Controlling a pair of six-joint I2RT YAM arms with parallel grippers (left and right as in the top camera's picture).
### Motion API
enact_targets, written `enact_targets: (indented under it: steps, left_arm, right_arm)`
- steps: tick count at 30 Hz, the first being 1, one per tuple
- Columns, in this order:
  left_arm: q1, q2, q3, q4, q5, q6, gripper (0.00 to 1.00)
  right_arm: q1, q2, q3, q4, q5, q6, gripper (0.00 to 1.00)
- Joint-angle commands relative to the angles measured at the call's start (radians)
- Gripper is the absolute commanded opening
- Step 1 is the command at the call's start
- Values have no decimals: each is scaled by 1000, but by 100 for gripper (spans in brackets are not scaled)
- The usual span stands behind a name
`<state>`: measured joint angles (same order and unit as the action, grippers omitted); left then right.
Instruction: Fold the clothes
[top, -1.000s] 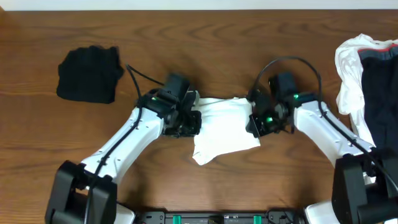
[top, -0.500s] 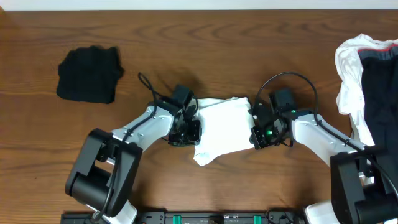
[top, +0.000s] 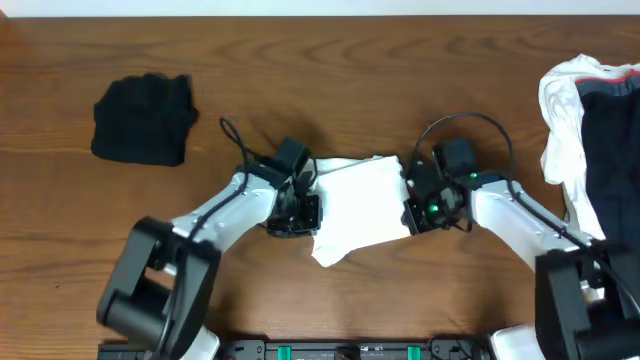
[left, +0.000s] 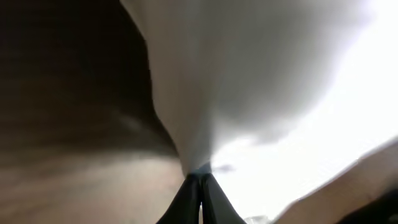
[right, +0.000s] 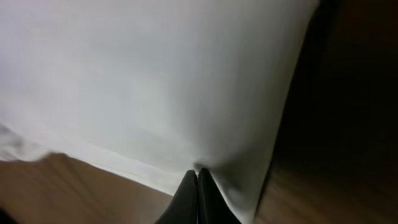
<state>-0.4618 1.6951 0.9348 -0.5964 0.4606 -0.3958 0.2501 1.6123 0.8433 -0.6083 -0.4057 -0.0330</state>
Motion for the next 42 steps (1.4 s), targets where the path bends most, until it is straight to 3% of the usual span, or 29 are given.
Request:
enact_targets:
  steps: [1,9,20,26,30,37,42]
  left_arm:
    - [-2,-143,49,10,-34,-5,6]
    - [-3,-234,45,92,-234,-6,9]
    - [-2,8,33,277,-246,-5,10]
    - [-2,90,33,291,-246,-5,10]
    - [0,51,56,301,-245,10,9]
    - [0,-180,97,298,-246,10,11]
    - [0,-301,97,191,-307,-24,13]
  right_arm:
    - [-10,-80,95,3,-13,10,1]
    - [-10,-61,113,109,140,37,1]
    - [-10,163,109,248,147,36,1]
    - [-10,227,109,250,148,36,1]
    - [-10,200,112,253,147,36,1]
    - [-9,29,115,224,134,36,6]
    - [-7,-122,115,125,132,36,10]
